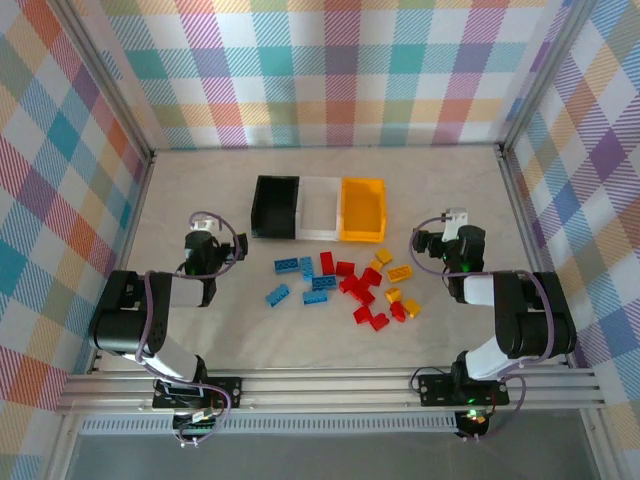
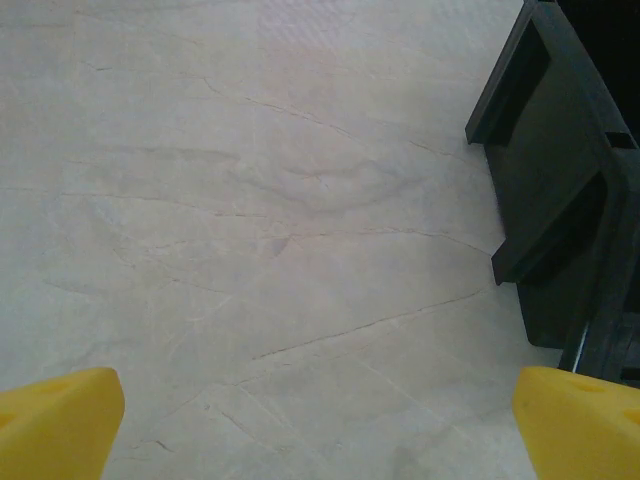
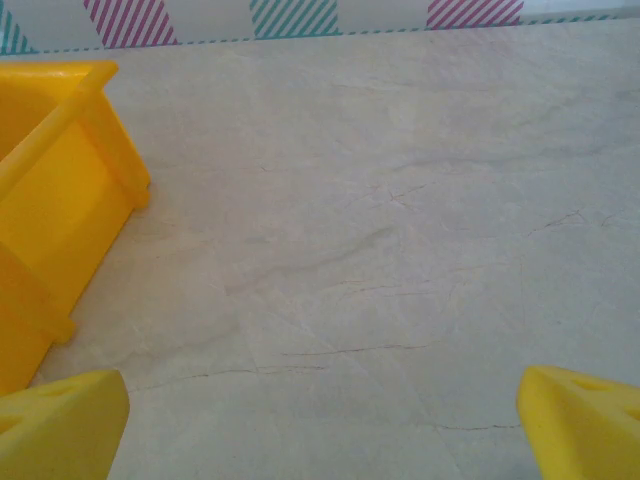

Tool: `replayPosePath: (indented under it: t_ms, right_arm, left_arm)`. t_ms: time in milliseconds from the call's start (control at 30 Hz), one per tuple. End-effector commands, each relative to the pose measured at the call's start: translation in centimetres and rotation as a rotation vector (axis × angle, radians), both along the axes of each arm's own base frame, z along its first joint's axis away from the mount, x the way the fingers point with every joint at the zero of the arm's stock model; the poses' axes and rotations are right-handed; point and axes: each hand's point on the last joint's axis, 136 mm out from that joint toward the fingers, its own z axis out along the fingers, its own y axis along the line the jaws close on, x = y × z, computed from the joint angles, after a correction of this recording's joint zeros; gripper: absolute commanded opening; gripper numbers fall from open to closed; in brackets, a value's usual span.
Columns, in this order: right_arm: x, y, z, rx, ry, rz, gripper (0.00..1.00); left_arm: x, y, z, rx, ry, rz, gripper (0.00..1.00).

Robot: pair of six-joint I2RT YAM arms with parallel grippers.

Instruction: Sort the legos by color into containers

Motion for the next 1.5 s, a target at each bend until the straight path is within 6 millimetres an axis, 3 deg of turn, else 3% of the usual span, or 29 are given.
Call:
replayPosePath:
  t_ms: [0,1267,1400,1467]
  right_arm:
    - [0.2,0.0,0.3,0.013,-0.022,0.002,1.0]
    - [0.3,-0.5,0.7,0.015,-0.011,-0.027,1.0]
    - [0.7,-0.7,1.3,0.024,0.105,-0.051,1.0]
    - [0.6,-1.1,1.4,0.044,0.164,-0.086,1.0]
  left_arm:
    - [0.4,-0.3,0.9,0.005,-0.034,-0.021,1.0]
    - [0.4,-0.3,0.8,0.006,-0.031,-0.022,1.0]
    - [1.6,1.1,3.1,0.025,0.095,0.086,1.0]
    - [2.0,0.5,4.1,0.01,0.128,0.058,1.0]
